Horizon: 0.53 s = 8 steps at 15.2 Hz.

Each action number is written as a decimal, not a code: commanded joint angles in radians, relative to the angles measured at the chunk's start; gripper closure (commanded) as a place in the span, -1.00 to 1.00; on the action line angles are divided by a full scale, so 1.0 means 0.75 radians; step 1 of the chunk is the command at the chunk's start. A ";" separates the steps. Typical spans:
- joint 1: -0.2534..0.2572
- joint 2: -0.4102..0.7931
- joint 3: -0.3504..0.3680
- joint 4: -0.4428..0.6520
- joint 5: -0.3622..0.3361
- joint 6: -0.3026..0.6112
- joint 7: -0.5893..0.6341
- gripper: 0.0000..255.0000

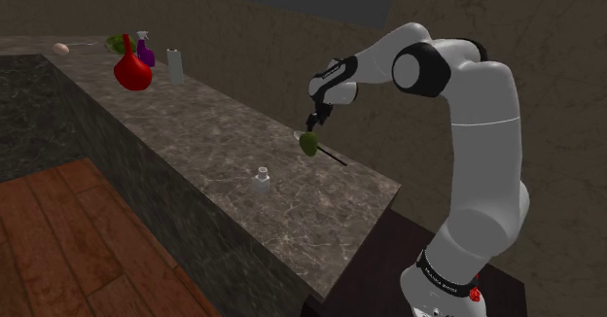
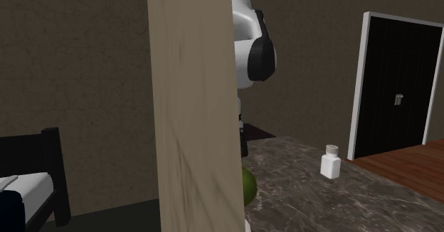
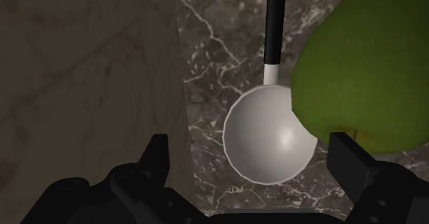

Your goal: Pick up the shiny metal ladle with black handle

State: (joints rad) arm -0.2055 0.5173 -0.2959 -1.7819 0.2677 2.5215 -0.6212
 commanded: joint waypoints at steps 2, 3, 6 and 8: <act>-0.036 0.087 0.034 0.013 0.014 -0.139 -0.022 -1.00; -0.043 0.098 0.043 0.013 0.014 -0.126 -0.022 -1.00; -0.066 0.132 0.071 0.012 0.013 -0.089 -0.024 -1.00; -0.072 0.151 0.079 0.013 0.018 -0.070 -0.027 -1.00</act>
State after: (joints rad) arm -0.2557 0.6222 -0.2395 -1.7744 0.2809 2.4959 -0.6409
